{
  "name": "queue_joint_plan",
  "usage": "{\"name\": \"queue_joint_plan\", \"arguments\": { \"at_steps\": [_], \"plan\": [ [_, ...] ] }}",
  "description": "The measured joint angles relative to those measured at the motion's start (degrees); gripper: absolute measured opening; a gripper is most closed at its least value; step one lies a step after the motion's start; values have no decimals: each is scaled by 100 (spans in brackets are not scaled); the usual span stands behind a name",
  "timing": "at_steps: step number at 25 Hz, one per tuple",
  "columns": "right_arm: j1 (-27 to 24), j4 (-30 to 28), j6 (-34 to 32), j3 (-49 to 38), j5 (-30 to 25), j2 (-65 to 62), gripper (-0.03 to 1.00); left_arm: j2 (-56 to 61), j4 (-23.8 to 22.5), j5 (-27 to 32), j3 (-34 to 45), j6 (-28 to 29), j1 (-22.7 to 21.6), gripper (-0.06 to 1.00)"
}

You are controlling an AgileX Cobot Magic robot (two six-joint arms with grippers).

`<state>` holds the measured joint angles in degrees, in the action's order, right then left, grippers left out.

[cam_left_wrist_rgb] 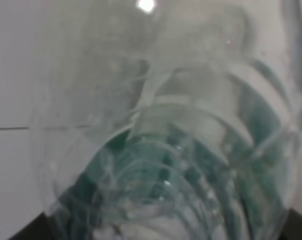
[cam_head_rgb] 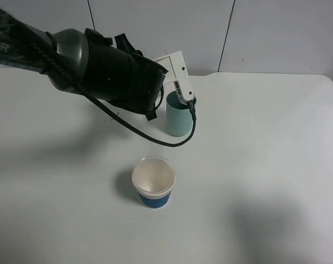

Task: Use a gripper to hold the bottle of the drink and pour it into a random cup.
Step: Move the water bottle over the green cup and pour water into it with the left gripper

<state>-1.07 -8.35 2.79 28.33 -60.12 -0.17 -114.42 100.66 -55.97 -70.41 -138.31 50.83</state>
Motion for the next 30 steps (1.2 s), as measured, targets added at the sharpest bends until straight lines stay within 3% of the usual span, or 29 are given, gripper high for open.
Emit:
{"name": "queue_joint_plan", "arguments": {
  "at_steps": [15, 30],
  "plan": [
    [0, 0, 0, 0, 0, 0, 74, 0, 0, -150, -1, -783, 0, 52],
    [0, 0, 0, 0, 0, 0, 74, 0, 0, -361, -1, -960, 0, 52]
  ]
}}
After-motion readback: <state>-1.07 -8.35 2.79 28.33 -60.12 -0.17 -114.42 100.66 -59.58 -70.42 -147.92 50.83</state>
